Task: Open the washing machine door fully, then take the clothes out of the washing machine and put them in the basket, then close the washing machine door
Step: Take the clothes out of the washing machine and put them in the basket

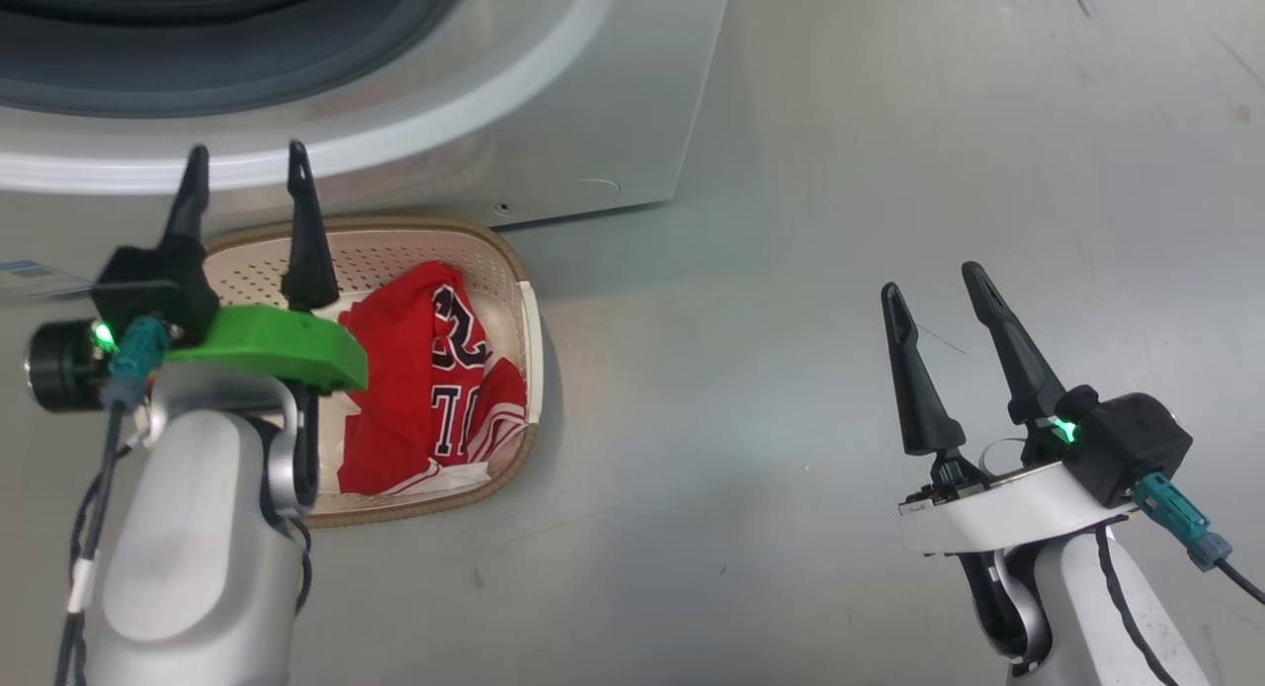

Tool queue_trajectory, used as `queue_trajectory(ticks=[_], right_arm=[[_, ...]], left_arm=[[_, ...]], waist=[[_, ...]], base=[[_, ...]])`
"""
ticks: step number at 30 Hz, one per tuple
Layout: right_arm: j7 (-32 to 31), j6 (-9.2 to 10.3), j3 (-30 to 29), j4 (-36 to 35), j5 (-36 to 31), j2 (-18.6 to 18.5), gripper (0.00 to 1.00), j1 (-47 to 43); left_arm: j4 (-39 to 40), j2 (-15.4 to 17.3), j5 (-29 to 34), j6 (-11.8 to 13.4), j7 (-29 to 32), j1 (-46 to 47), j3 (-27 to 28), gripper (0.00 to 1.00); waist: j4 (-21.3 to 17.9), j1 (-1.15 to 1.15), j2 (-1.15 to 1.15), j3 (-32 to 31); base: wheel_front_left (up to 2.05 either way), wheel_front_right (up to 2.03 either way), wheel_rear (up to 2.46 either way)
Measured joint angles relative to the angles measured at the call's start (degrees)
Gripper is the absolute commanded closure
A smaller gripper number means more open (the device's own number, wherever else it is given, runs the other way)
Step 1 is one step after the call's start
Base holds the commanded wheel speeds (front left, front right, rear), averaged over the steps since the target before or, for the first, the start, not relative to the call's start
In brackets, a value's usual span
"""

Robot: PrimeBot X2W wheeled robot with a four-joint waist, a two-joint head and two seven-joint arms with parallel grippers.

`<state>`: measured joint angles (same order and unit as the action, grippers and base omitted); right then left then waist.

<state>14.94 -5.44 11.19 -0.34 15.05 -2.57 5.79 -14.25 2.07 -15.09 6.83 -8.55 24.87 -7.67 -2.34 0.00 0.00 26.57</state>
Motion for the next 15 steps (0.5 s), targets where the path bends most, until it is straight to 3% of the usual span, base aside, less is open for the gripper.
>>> queue_trajectory(ticks=[6, 15], right_arm=[[0.00, -0.22, 0.59, 1.02, 1.75, -0.01, 0.00, 2.96], [0.00, -0.54, 2.16, 1.77, 5.53, -0.01, 0.00, 5.91]], left_arm=[[-1.36, 0.93, 2.54, 0.00, 0.67, 8.45, 3.81, 0.00], [-4.37, 6.43, 6.39, 0.00, 6.22, 17.61, 5.05, 0.00]], waist=[[-3.54, 0.00, 0.00, 3.68], [-7.83, 0.00, 0.00, 7.32]], base=[[0.00, 0.00, 0.00], [0.00, 0.00, 0.00]])
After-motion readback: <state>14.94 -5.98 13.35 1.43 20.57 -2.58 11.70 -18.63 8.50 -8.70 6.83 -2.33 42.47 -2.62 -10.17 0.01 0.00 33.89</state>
